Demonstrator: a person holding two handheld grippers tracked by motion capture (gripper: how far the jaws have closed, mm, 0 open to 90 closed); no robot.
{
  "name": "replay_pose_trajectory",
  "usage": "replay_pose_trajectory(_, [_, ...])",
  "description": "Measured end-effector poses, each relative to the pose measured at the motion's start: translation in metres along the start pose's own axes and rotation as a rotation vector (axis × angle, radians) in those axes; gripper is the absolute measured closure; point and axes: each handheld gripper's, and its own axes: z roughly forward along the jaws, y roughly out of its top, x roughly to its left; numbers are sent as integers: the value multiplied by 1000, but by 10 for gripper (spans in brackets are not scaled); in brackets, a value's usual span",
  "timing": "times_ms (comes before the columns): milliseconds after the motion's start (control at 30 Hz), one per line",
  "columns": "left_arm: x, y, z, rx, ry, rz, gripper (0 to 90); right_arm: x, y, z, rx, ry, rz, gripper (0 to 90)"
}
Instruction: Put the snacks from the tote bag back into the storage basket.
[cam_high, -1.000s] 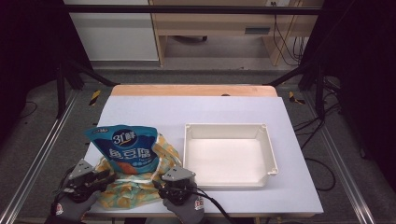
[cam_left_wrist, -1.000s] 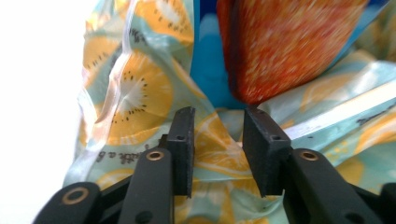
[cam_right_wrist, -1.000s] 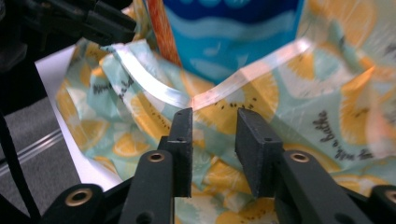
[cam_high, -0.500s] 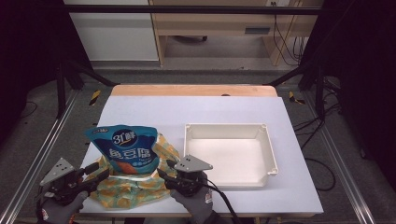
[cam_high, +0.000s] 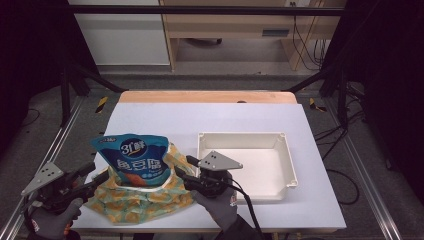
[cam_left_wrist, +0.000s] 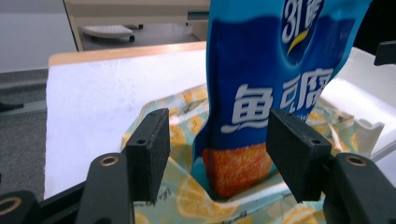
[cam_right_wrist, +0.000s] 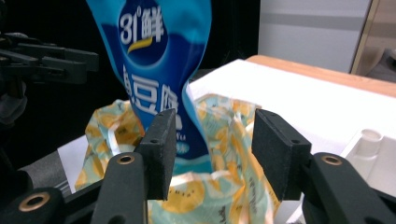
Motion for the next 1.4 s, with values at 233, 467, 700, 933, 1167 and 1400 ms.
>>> replay_pose_trajectory(233, [-2, 18, 0, -34, 10, 22, 393, -4, 17, -5, -27, 5, -4, 497])
replay_pose_trajectory(467, [-2, 31, 3, -59, 18, 34, 392, -4, 30, -2, -34, 25, -2, 505])
replay_pose_trajectory(700, [0, 38, 6, -74, 21, 30, 406, -3, 38, 10, -17, 13, -17, 533])
replay_pose_trajectory(933, [0, 41, 12, -69, 31, 40, 472, -2, 41, 23, -4, 12, -21, 555])
replay_pose_trajectory(1167, [1, 42, 15, -65, 37, 37, 572, -1, 46, 33, -2, 14, -25, 583])
replay_pose_trajectory(1400, [1, 43, 19, -62, 21, 27, 658, -1, 48, 42, 8, 6, -31, 681])
